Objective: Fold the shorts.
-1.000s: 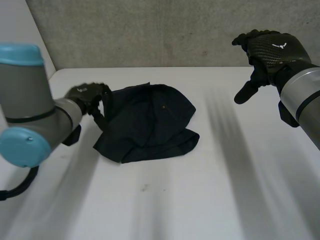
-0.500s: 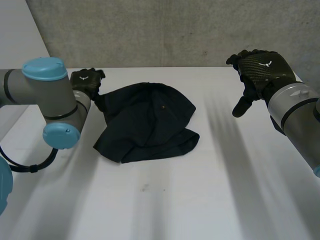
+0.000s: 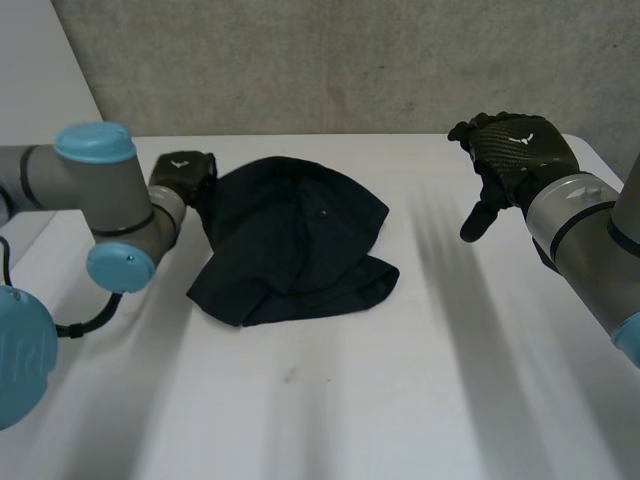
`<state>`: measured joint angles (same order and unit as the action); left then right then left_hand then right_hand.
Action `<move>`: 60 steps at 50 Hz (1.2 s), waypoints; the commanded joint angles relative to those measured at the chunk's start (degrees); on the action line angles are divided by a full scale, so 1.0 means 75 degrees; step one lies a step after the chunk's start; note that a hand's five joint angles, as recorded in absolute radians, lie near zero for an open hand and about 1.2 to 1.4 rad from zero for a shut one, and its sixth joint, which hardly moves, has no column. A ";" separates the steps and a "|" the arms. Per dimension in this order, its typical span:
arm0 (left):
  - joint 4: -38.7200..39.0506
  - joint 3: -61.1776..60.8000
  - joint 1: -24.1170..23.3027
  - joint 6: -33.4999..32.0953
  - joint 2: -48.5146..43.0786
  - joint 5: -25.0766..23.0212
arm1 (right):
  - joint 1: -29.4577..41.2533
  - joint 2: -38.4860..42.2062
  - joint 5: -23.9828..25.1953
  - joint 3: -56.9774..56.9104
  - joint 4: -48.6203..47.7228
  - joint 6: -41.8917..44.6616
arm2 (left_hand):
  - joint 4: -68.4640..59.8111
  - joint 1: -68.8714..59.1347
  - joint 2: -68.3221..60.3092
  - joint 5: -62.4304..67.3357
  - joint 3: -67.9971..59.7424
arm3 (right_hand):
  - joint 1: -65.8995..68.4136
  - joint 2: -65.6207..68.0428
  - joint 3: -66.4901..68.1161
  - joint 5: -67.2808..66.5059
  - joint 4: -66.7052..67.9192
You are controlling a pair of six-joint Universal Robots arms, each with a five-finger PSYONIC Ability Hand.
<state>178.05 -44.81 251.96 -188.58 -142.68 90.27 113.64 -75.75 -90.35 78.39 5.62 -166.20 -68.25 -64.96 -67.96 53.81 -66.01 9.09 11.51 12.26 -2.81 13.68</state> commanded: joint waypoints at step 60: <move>0.0061 -0.3679 -0.4240 -0.0755 0.3998 0.0702 | -0.0117 -0.0424 0.0023 -0.0128 0.0117 0.0654 | 0.7245 0.6806 0.7206 -0.6652 0.6946 | 0.0122 -0.0202 -0.0301 0.0375 -0.0491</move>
<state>178.50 -66.11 216.87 -194.31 -122.19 95.56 112.77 -79.47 -90.05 77.27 6.16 -164.48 -15.20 -15.80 -15.17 4.66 -15.20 9.09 11.51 12.26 -2.81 13.68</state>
